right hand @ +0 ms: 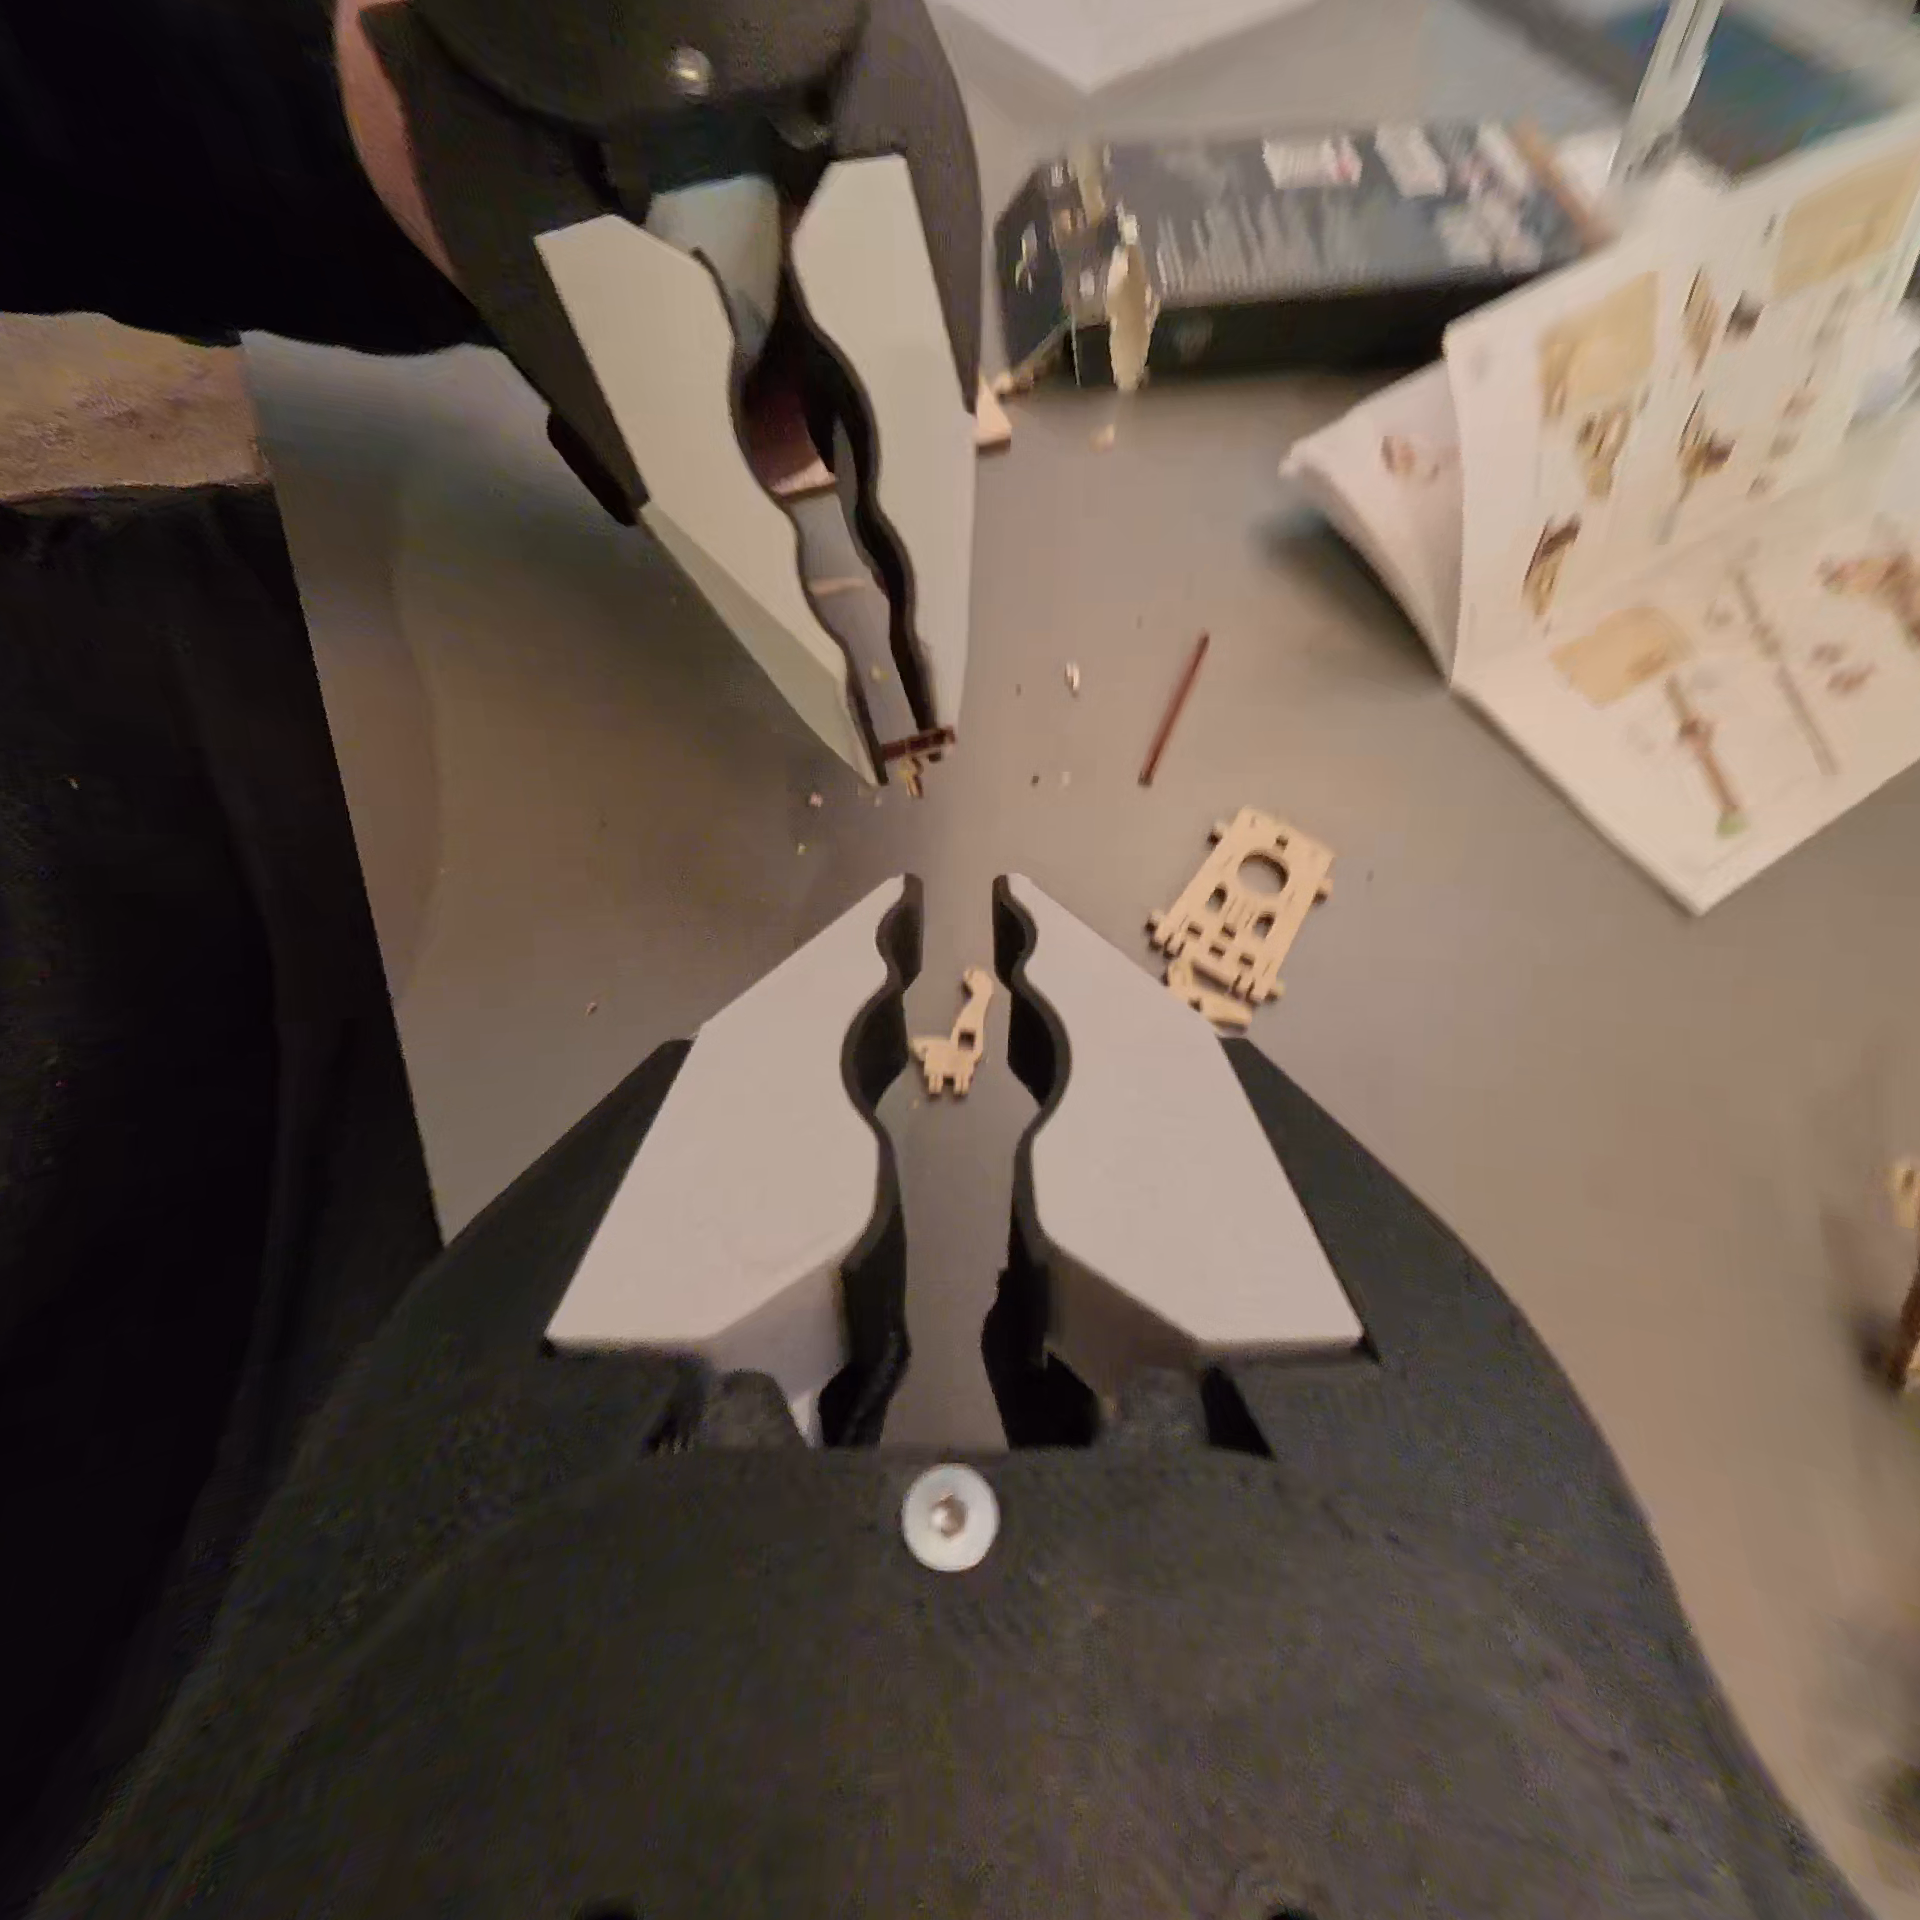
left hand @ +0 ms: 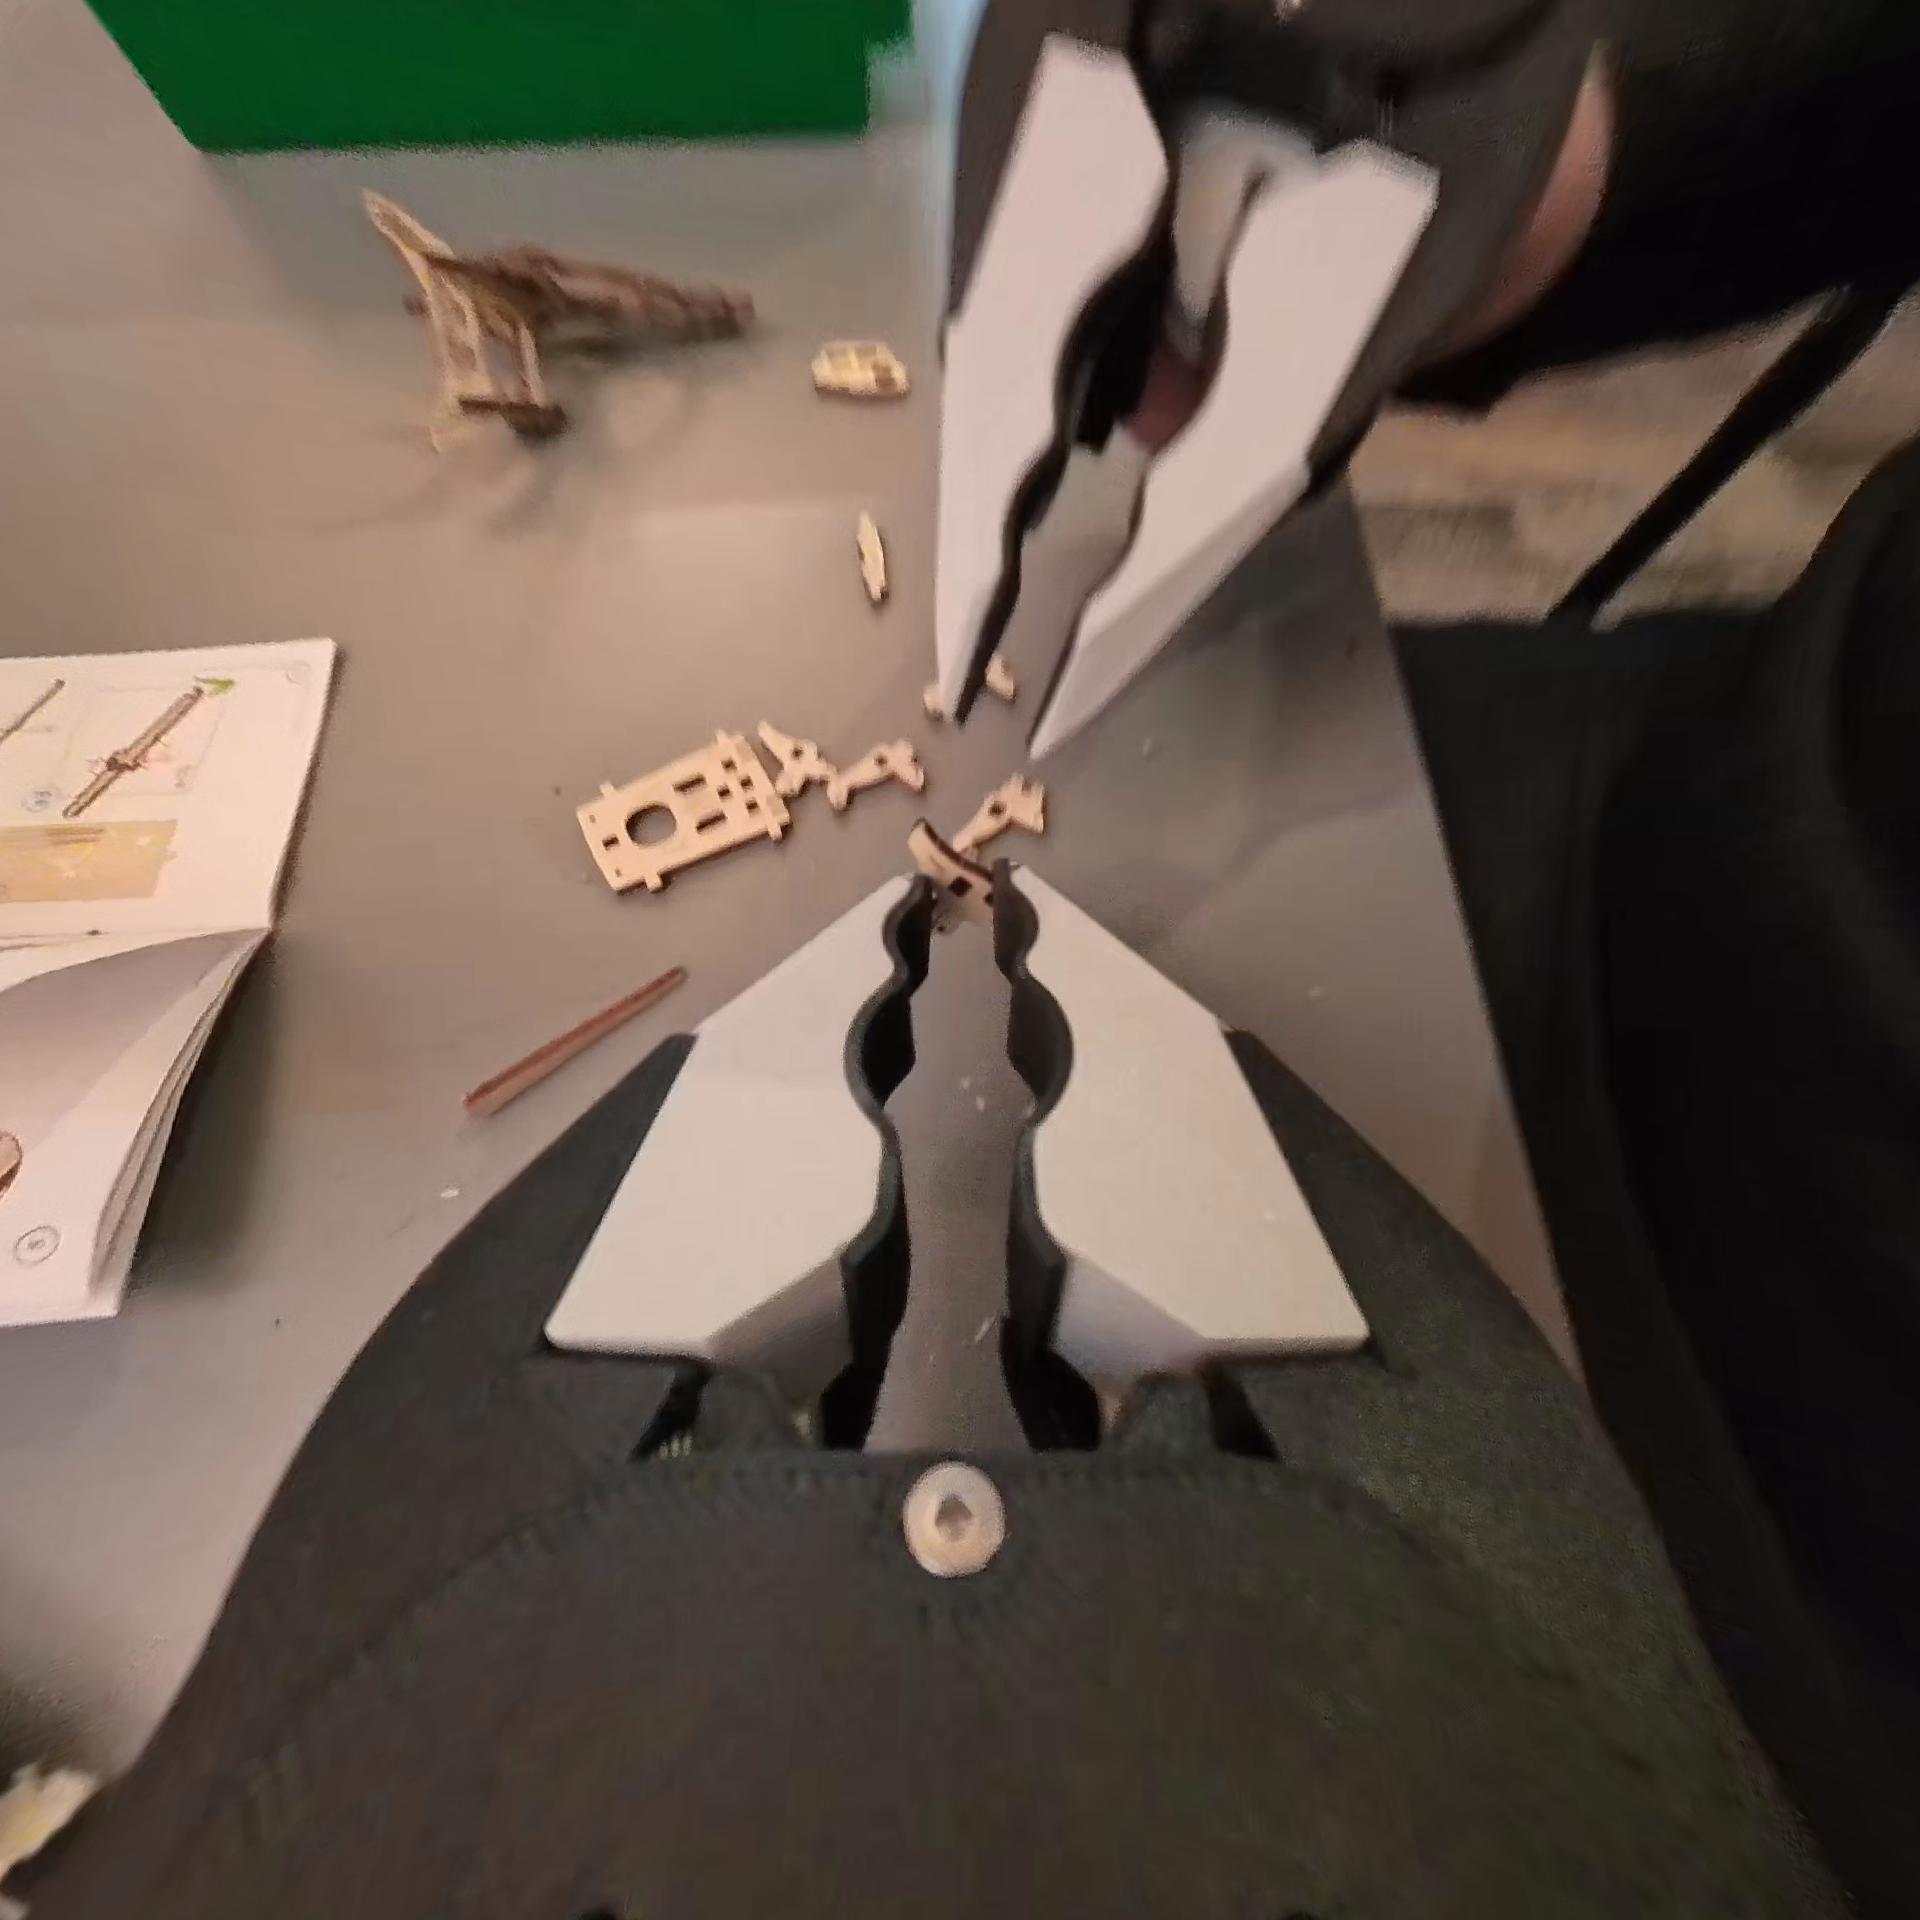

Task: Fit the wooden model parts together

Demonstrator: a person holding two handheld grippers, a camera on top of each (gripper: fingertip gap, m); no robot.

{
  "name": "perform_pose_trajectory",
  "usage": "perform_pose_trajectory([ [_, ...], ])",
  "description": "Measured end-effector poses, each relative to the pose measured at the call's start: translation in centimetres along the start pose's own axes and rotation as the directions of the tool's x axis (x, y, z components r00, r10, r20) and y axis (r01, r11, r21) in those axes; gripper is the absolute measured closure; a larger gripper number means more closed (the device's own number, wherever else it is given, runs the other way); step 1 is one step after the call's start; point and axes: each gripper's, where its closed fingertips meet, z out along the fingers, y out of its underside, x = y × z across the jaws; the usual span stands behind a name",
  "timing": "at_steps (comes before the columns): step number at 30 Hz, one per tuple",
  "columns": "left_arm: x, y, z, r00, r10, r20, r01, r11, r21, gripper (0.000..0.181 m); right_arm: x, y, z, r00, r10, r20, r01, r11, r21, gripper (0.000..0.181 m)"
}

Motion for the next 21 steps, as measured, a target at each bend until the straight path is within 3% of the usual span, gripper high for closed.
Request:
perform_pose_trajectory([
  [1,0.1,-0.8,-0.2,0.999,-0.036,-0.024,0.037,0.998,0.046,0.171,0.0,-0.7,0.0,0.999,-0.036,-0.010,0.036,0.999,0.026,0.170],
  [6,0.4,-3.1,-0.4,0.991,-0.111,-0.069,0.121,0.979,0.166,0.172,0.0,-2.5,0.0,0.981,-0.181,-0.069,0.185,0.980,0.067,0.172],
  [13,1.2,-3.8,0.6,0.986,-0.122,-0.110,0.139,0.975,0.171,0.172,-0.2,-2.7,-0.8,0.954,-0.269,-0.131,0.279,0.958,0.065,0.181],
  [21,1.7,-5.2,0.5,0.959,-0.161,-0.233,0.213,0.953,0.217,0.166,-1.4,-1.9,-2.9,0.976,-0.218,0.005,0.215,0.965,0.150,0.181],
])
